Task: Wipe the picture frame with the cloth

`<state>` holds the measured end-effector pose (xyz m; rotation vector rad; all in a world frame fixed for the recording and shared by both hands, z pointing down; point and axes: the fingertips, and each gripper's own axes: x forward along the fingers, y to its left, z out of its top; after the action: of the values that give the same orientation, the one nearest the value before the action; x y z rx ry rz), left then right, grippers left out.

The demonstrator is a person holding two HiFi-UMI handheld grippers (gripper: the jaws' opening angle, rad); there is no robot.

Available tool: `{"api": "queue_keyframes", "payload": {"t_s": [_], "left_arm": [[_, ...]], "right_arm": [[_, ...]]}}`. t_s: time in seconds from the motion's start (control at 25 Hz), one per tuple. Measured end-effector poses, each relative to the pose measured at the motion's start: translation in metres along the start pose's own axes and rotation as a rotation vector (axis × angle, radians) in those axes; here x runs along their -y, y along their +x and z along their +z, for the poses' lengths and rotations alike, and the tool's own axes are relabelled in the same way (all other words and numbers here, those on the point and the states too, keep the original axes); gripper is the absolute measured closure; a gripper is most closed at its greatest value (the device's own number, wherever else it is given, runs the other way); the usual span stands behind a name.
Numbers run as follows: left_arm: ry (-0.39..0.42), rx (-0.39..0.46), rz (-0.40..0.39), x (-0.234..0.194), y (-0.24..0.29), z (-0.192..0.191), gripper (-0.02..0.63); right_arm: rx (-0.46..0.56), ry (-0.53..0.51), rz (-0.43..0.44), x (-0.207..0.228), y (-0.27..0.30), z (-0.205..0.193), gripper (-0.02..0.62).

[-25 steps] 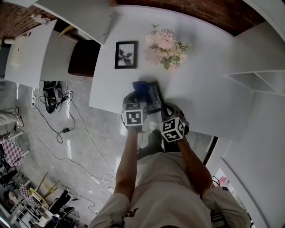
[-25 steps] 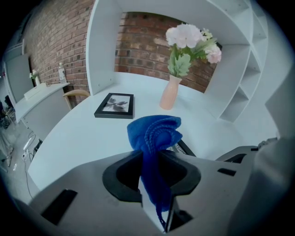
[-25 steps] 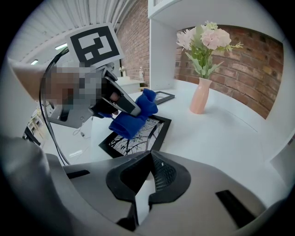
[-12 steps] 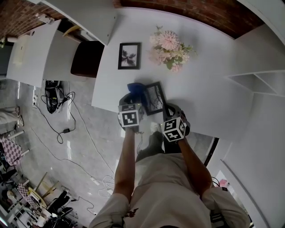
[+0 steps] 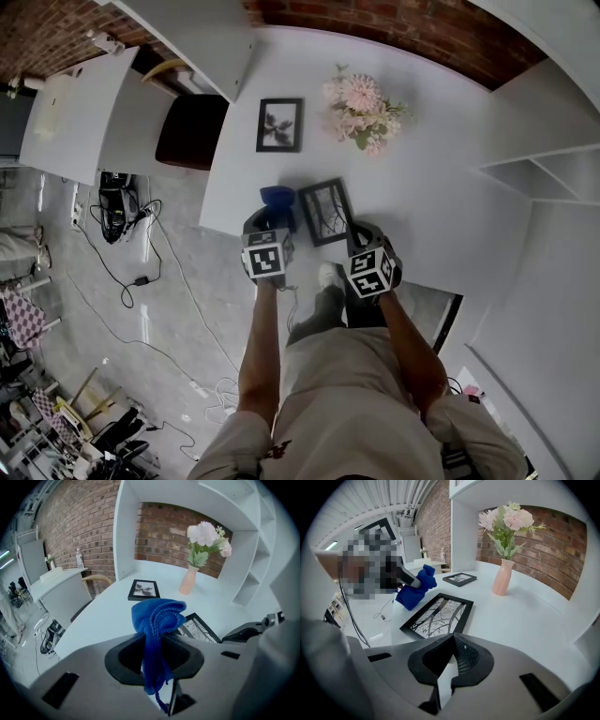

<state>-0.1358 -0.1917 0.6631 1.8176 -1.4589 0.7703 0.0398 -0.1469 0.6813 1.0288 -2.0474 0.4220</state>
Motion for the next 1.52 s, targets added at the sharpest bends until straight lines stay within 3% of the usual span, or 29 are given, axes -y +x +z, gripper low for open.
{"api": "queue_keyframes", "payload": {"t_s": [0.52, 0.84, 1.04, 1.52], "left_arm": [[-0.026, 0.100, -0.031, 0.006, -0.039, 0.009, 0.508], [0.004, 0.201, -0.083, 0.021, -0.076, 0.031, 0.508], [0.029, 0.305, -0.119, 0.037, -0.112, 0.058, 0.508], [0.114, 0.495, -0.183, 0.064, -0.195, 0.095, 0.508]], "right_arm": [[-0.003, 0.016, 0.043, 0.000, 0.000, 0.005, 0.598], [0.227, 0.052, 0.033, 0.003, -0.048, 0.071, 0.598], [0.405, 0.000, 0.028, 0.005, -0.103, 0.116, 0.598], [0.596, 0.002, -0.008, 0.011, -0.205, 0.177, 0.598]]}}
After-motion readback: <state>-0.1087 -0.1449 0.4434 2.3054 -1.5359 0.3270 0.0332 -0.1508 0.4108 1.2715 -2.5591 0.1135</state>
